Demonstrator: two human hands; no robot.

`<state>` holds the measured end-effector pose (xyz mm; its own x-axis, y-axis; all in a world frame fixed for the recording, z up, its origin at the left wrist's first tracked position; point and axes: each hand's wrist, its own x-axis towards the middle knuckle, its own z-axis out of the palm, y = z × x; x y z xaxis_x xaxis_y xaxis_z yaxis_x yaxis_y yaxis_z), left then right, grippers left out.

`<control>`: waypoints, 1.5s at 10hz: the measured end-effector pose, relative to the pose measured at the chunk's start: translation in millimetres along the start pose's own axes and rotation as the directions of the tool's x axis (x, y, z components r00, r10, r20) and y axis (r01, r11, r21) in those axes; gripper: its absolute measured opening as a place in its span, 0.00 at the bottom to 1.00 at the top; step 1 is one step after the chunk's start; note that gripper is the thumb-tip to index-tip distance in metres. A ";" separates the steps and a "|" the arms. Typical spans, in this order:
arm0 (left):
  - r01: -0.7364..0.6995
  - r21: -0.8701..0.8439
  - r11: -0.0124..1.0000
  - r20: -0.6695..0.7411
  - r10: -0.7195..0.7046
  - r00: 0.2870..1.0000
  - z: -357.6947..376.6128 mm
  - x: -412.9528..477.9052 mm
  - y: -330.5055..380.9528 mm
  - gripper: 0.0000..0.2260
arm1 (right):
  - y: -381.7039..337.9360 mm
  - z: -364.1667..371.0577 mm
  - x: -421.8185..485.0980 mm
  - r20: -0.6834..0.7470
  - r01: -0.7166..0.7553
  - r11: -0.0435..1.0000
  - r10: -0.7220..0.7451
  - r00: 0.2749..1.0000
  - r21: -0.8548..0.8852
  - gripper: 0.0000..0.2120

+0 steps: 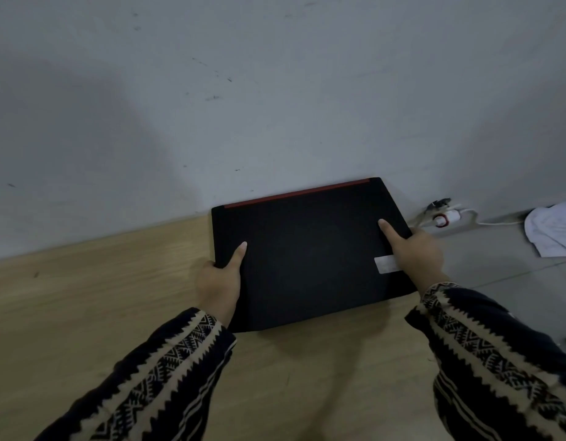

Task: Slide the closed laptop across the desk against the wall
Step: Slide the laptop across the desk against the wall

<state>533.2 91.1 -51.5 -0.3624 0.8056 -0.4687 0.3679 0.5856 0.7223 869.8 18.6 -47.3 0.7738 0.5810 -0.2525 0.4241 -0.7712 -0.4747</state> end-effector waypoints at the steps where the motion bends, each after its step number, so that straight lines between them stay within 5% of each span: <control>1: -0.020 0.047 0.999 -0.004 0.020 1.000 1.7 1.1 -1.1 0.31 | -3.2 0.7 4.4 -0.023 0.002 1.000 -0.003 1.000 -0.031 0.35; 4: -0.165 0.240 0.957 0.109 0.142 0.984 -9.3 7.3 5.9 0.32 | -12.4 -1.0 0.9 -0.060 -0.034 0.996 0.030 0.998 -0.079 0.39; 9: -0.359 0.635 0.684 0.328 0.183 0.927 -18.9 1.6 26.4 0.32 | -34.4 -1.3 -11.3 -0.080 -0.151 0.944 0.133 0.988 -0.295 0.42; 10: -0.265 0.645 0.716 0.226 0.153 0.962 -17.9 11.8 23.6 0.26 | -35.3 -0.2 -10.0 -0.059 -0.166 0.947 0.155 0.986 -0.276 0.41; 11: -0.341 0.676 0.653 0.272 0.209 0.939 -20.4 8.8 27.1 0.33 | -39.1 1.2 -13.4 -0.074 -0.180 0.948 0.166 0.983 -0.263 0.39; 14: -0.428 0.795 0.431 0.338 0.271 0.901 -18.0 -8.6 36.2 0.29 | -35.2 6.6 -22.4 -0.047 -0.147 0.979 0.142 0.989 -0.143 0.38; 15: -0.360 0.793 0.491 0.287 0.220 0.932 -12.0 -7.8 32.4 0.28 | -36.2 7.6 -20.8 -0.053 -0.166 0.977 0.161 0.986 -0.132 0.37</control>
<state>537.7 102.7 -18.4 -0.0108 0.9057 -0.4238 0.9904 0.0681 0.1205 834.8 36.4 -31.3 0.8559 0.4347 -0.2800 0.3478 -0.8847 -0.3104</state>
